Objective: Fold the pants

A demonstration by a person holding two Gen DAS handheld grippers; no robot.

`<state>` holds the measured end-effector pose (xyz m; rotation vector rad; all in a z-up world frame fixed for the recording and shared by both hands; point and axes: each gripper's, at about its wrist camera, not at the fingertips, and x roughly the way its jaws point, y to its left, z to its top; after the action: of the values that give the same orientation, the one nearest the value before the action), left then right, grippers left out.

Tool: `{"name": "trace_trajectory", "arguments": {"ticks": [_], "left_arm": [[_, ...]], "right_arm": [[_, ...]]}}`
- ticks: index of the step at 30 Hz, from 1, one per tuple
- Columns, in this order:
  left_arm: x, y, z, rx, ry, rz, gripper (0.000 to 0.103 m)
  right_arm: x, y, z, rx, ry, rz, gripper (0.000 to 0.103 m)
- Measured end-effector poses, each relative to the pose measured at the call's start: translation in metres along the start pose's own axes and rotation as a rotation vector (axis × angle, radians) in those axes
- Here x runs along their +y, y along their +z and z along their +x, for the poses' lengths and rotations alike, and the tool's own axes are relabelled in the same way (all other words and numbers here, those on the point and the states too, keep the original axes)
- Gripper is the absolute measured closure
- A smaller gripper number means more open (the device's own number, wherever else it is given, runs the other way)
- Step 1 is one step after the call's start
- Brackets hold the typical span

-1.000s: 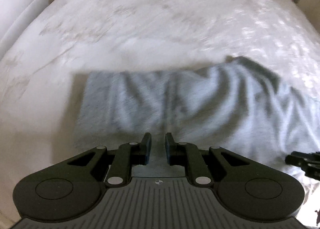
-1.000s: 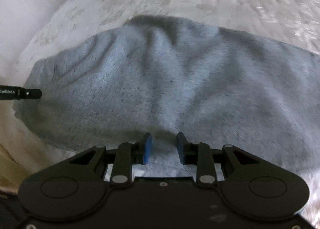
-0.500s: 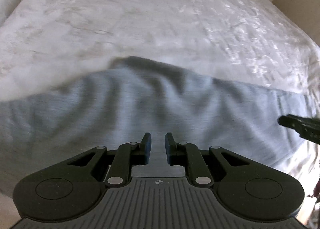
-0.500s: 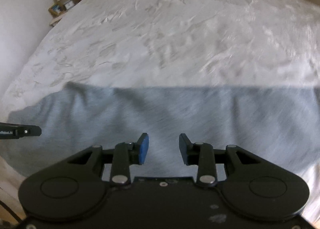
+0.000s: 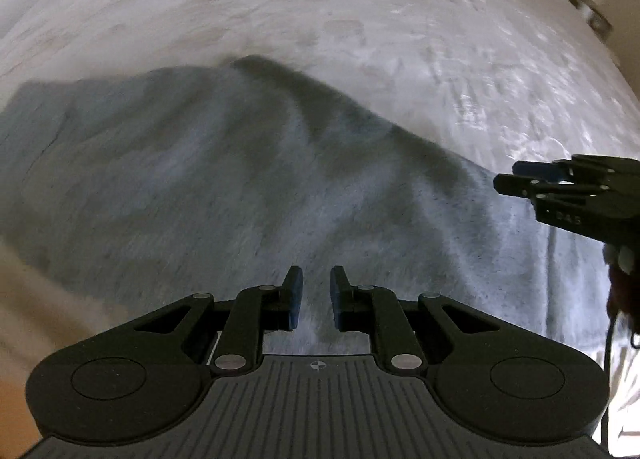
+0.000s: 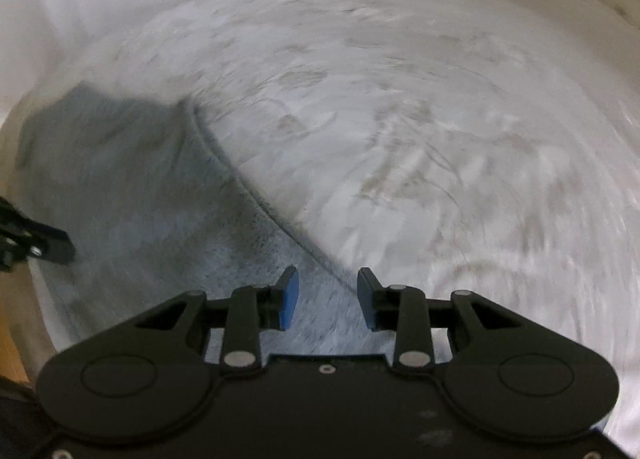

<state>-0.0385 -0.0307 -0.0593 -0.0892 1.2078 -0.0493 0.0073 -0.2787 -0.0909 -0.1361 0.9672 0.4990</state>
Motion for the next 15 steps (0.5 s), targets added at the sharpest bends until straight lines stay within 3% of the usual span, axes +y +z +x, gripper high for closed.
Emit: {"name": "trace_trajectory", "arguments": {"ticks": [6,11,12,15], "left_arm": [[0.01,-0.009,-0.008,-0.008,0.065,-0.104,0.088],[0.006,-0.013,-0.008,-0.003,0.082,-0.125,0.088],[0.004,-0.013,-0.007,0.0,0.082,-0.123,0.088],[0.001,-0.013,-0.005,0.003,0.077,-0.108,0.088]], "right_arm": [[0.0,0.006,0.023,0.051,0.09,-0.146,0.07],[-0.003,0.001,0.03,0.08,0.132,-0.174,0.085],[-0.003,0.0,0.031,0.084,0.139,-0.175,0.097],[-0.002,-0.001,0.028,0.075,0.121,-0.191,0.101]]}}
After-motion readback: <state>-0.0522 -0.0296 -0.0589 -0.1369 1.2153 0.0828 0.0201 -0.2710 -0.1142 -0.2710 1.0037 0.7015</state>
